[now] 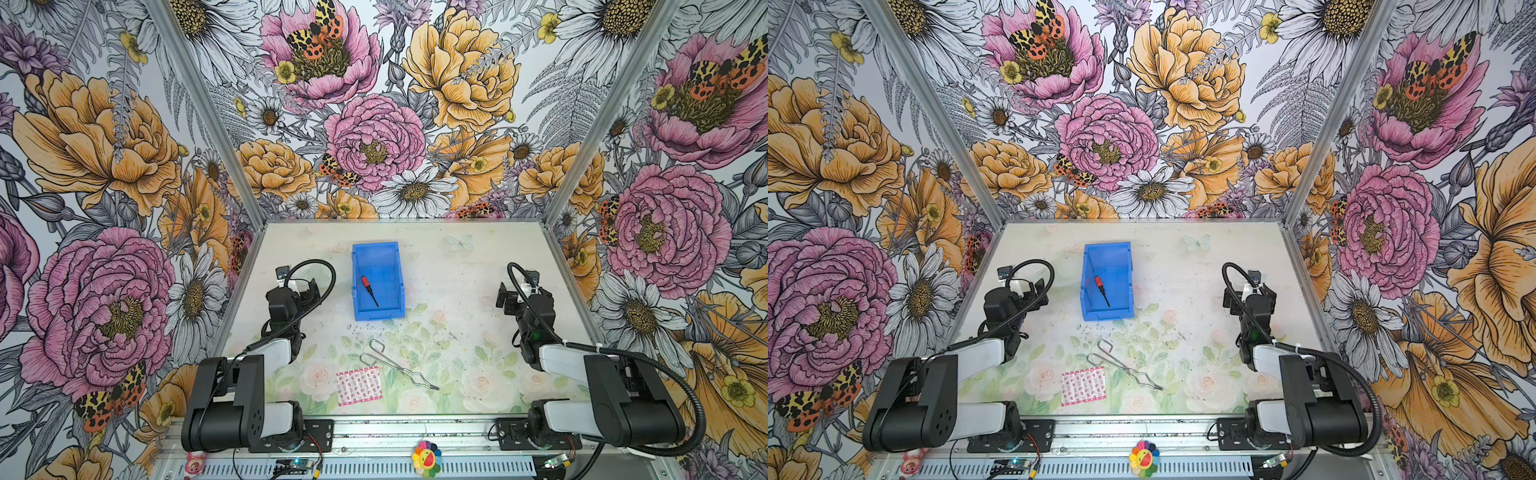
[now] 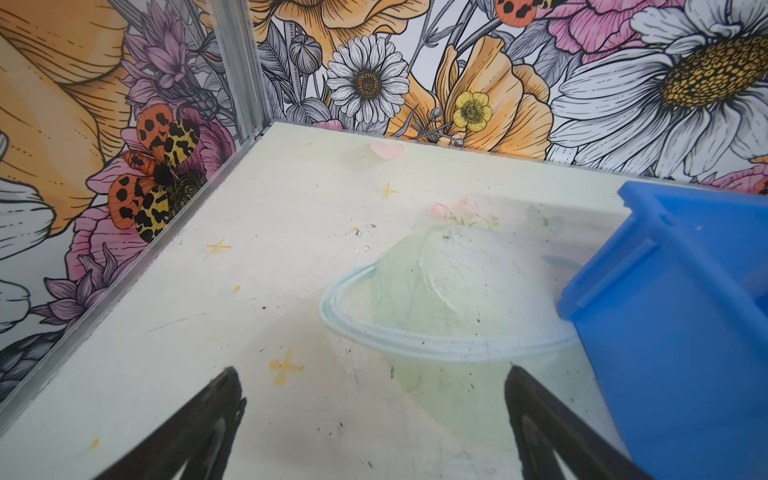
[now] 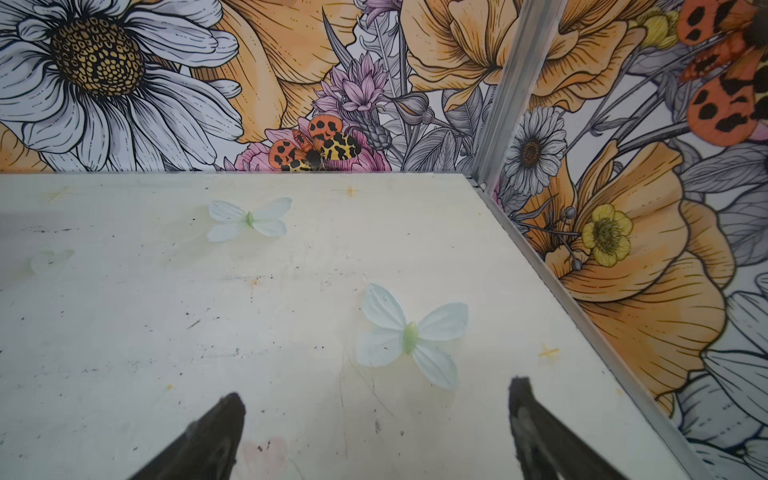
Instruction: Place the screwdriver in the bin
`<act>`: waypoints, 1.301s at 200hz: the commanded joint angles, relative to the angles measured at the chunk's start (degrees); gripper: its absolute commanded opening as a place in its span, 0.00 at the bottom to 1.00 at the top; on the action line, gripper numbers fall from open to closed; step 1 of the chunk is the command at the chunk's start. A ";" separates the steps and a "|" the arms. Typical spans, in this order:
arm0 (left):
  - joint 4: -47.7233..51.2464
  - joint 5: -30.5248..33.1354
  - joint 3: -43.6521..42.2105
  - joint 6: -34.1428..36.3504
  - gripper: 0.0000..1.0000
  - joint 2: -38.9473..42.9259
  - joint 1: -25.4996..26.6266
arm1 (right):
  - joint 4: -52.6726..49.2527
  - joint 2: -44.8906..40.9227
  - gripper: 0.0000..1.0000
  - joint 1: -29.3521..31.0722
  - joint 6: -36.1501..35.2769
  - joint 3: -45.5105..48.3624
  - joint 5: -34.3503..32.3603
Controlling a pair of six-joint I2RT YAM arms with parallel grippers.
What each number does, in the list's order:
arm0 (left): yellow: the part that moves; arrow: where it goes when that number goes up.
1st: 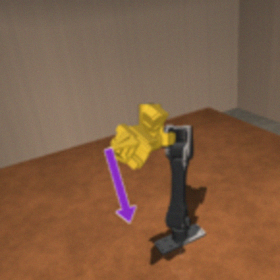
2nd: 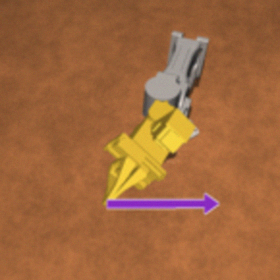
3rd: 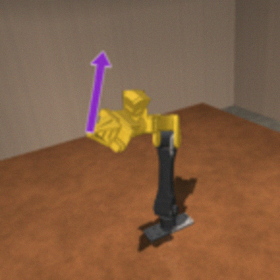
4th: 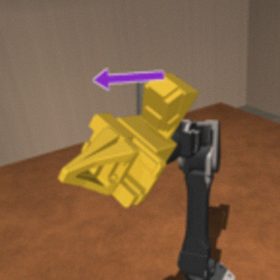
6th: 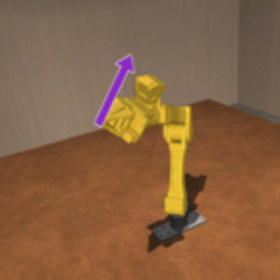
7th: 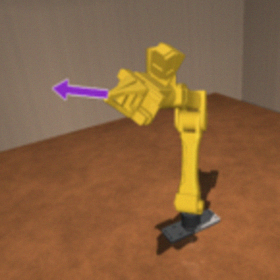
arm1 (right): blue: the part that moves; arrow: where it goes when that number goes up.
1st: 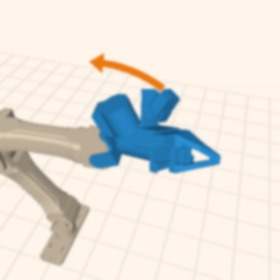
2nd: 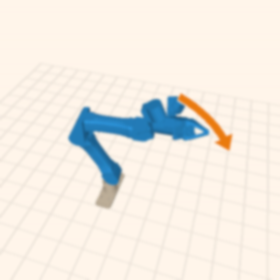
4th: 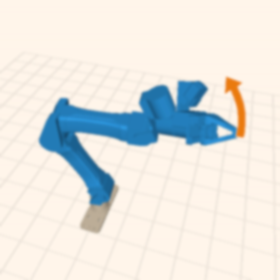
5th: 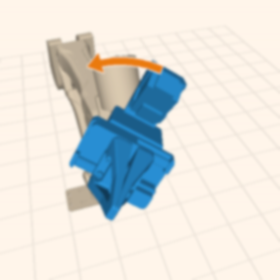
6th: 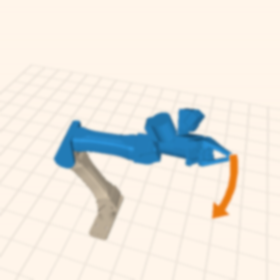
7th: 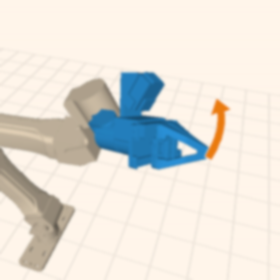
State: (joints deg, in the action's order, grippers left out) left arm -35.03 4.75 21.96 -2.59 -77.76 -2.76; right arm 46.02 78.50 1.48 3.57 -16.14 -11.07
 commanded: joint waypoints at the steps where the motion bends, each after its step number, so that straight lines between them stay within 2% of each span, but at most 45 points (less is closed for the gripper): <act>1: -5.71 -3.66 2.56 0.10 0.98 -3.58 -1.01 | 8.99 5.15 0.99 -0.84 1.21 -1.35 -0.51; 15: -10.38 -3.51 2.31 0.28 0.99 -7.07 -1.01 | 9.30 7.31 1.00 -0.87 1.03 -2.10 0.10; 30: -10.34 -2.46 3.32 2.11 0.99 -9.07 0.71 | 9.64 9.55 1.00 -1.11 0.62 -3.32 0.78; 41: -10.77 -1.84 2.54 2.79 0.99 -9.00 1.42 | 4.27 9.16 0.99 -1.16 1.92 -5.52 -1.09; 56: -20.00 -1.36 -0.78 2.60 0.99 -11.31 1.42 | 3.87 9.35 0.99 -1.30 2.04 -6.02 -1.32; 65: -17.87 1.05 -0.48 1.84 0.99 -10.40 1.44 | 4.65 9.71 0.99 -1.25 1.82 -5.94 -1.32; 93: -18.98 2.15 -0.58 2.12 0.99 -11.00 2.06 | 4.11 9.46 0.99 -1.29 1.97 -6.06 -1.25; 260: -18.58 2.76 -0.25 3.38 0.99 -10.99 3.12 | 4.68 9.40 0.99 -1.28 1.87 -5.77 -1.46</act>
State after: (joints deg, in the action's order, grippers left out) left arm -52.12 6.59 21.93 0.03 -88.62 -0.12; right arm 49.58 87.88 0.49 5.04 -21.47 -11.77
